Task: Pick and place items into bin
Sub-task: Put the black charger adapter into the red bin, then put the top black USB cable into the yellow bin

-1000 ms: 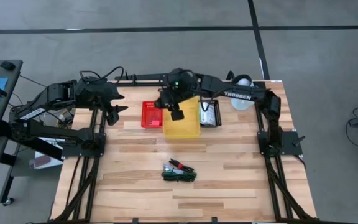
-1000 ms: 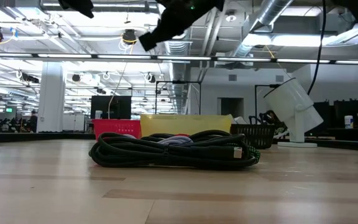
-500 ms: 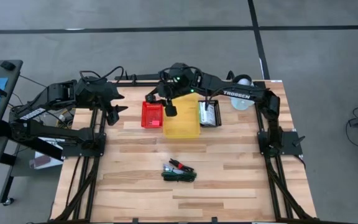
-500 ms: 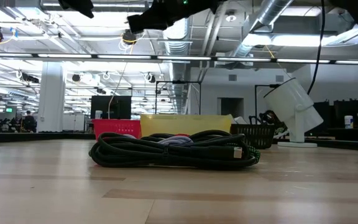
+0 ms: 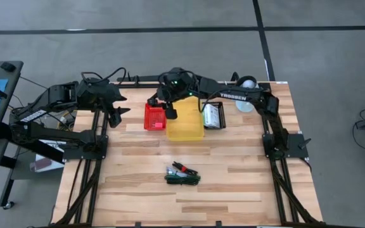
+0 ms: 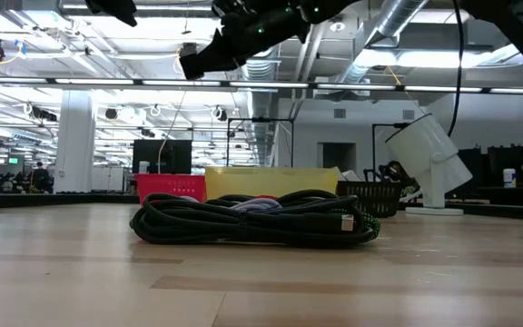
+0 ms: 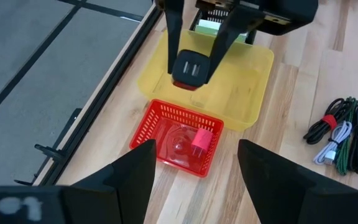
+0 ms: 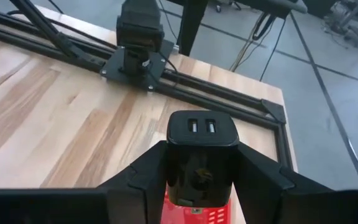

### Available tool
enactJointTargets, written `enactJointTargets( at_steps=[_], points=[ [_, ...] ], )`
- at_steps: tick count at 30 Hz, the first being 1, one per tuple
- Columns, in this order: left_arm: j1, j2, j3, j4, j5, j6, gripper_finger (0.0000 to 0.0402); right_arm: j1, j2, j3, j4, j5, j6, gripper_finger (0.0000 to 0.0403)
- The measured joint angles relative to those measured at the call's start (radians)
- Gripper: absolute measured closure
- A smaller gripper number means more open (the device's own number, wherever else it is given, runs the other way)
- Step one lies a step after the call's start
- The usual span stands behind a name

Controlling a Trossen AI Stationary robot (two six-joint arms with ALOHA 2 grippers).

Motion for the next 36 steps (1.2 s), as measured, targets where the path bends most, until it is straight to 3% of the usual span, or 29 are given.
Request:
enactJointTargets(
  at_steps=[12, 25, 32, 36],
  points=[
    [0.0, 0.0, 0.0, 0.0, 0.0, 0.0, 0.0182, -0.005, 0.0, 0.0, 0.047, 0.0, -0.001, 0.0215],
    [0.0, 0.0, 0.0, 0.0, 0.0, 0.0, 0.0182, -0.006, 0.0, 0.0, 0.038, 0.012, 0.005, 0.0221],
    [0.0, 0.0, 0.0, 0.0, 0.0, 0.0, 0.0182, 0.022, -0.012, 0.0, -0.122, 0.078, 0.064, 0.0225],
    [0.0, 0.0, 0.0, 0.0, 0.0, 0.0, 0.0182, 0.053, -0.016, 0.0, -0.312, 0.08, 0.14, 0.0225]
  ],
)
